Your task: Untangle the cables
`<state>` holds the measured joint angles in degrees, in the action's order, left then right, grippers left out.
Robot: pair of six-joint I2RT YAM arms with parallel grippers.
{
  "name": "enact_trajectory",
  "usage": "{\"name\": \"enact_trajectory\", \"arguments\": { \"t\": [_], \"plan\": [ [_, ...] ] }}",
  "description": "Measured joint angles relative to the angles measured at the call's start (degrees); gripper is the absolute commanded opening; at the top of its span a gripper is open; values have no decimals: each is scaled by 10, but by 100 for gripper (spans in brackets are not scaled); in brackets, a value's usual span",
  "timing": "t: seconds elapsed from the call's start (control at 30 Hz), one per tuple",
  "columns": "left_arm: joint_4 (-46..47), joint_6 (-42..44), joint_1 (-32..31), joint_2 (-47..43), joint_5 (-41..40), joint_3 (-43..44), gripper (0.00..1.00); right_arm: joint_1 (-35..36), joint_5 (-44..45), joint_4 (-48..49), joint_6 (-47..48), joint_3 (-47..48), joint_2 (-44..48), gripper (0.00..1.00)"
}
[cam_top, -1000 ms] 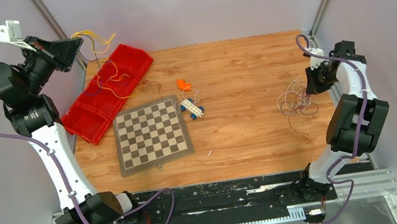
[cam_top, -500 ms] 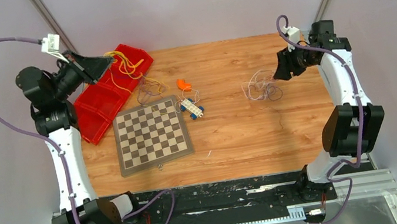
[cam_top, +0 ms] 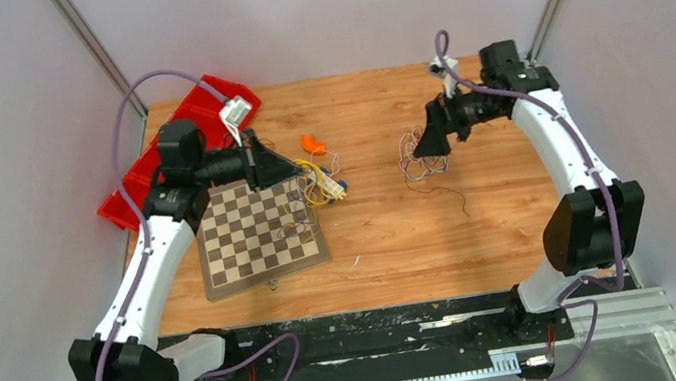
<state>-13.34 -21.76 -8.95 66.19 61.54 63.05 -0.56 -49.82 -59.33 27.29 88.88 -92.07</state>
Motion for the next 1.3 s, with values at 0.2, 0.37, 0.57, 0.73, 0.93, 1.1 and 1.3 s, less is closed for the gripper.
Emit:
{"name": "enact_trajectory", "arguments": {
  "t": [0.2,0.37,0.57,0.73,0.93,1.1,1.3],
  "plan": [
    [54,-27,-92,58,12,1,2,138,-82,13,-47,0,28,96],
    [105,-67,-129,87,12,3,3,190,-114,67,-105,-1,46,91],
    [135,-92,-154,105,7,10,3,252,-104,132,-150,-5,51,66],
    [149,-106,-157,106,3,11,3,282,-91,158,-164,-9,53,10],
    [137,-98,-156,106,-5,11,15,285,-67,171,-167,-20,55,0],
    [107,-68,-144,106,-7,8,38,280,-55,170,-167,-37,80,0],
    [74,-26,-132,105,-20,-9,28,267,-56,169,-167,-38,100,0]
  ]
}}
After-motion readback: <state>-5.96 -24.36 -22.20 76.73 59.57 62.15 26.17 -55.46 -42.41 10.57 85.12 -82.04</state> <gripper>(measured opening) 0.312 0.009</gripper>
